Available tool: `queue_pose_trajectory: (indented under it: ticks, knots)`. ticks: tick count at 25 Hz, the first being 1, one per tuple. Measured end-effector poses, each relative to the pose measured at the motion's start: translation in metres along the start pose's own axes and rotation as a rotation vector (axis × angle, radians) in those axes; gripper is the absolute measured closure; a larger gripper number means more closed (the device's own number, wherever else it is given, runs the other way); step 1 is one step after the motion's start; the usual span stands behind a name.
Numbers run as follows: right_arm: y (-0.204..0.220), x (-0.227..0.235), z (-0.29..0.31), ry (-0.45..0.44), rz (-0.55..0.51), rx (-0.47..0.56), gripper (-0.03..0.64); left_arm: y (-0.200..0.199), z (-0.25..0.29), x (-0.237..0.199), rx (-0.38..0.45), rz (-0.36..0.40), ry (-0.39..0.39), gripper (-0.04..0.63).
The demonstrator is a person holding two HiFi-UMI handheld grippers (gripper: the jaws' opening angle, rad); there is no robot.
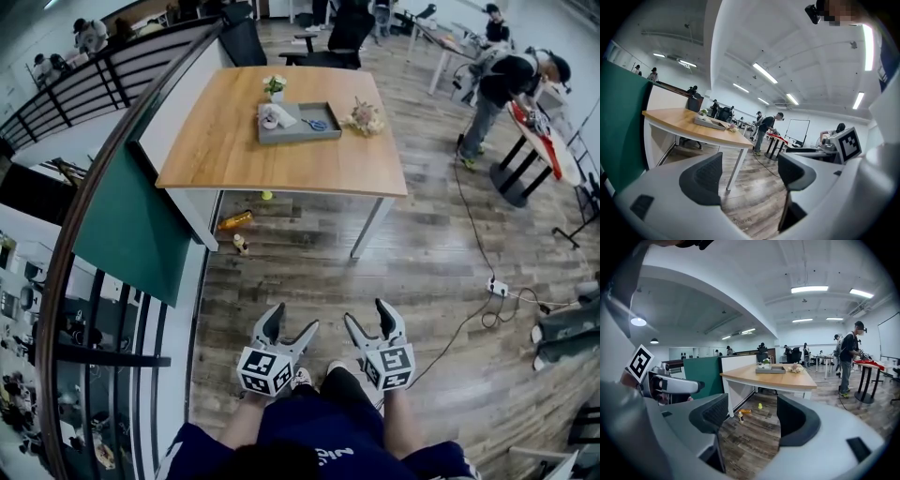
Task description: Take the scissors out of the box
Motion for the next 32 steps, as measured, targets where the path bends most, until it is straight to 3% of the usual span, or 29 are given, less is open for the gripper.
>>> queue_pose_trajectory:
  ticks: [9, 23, 32]
  knots:
    - [0.005, 0.043, 0.03, 0.003, 0.039, -0.012, 0.304, -0.003, 0.033, -0.011, -0.002, -0.018, -0.07, 0.242]
    - [-0.05, 0.178, 0.127, -0.202, -0.042, -0.044, 0.341, -0.053, 0.165, -0.001, 0.052, -0.037, -0.21, 0.244]
    - [-0.059, 0.244, 0.155, -0.211, -0.06, -0.111, 0.357, -0.059, 0.224, 0.011, 0.03, -0.059, -0.267, 0.245]
Point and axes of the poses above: the fingertips, and each gripper's own axes: z forward along the fingers, x to its right, y out of its underside, the point moved 10 cm from there along -z, backward along the fingers, and after that the axes turned 13 degrees about -y, right-handed, at the moved point
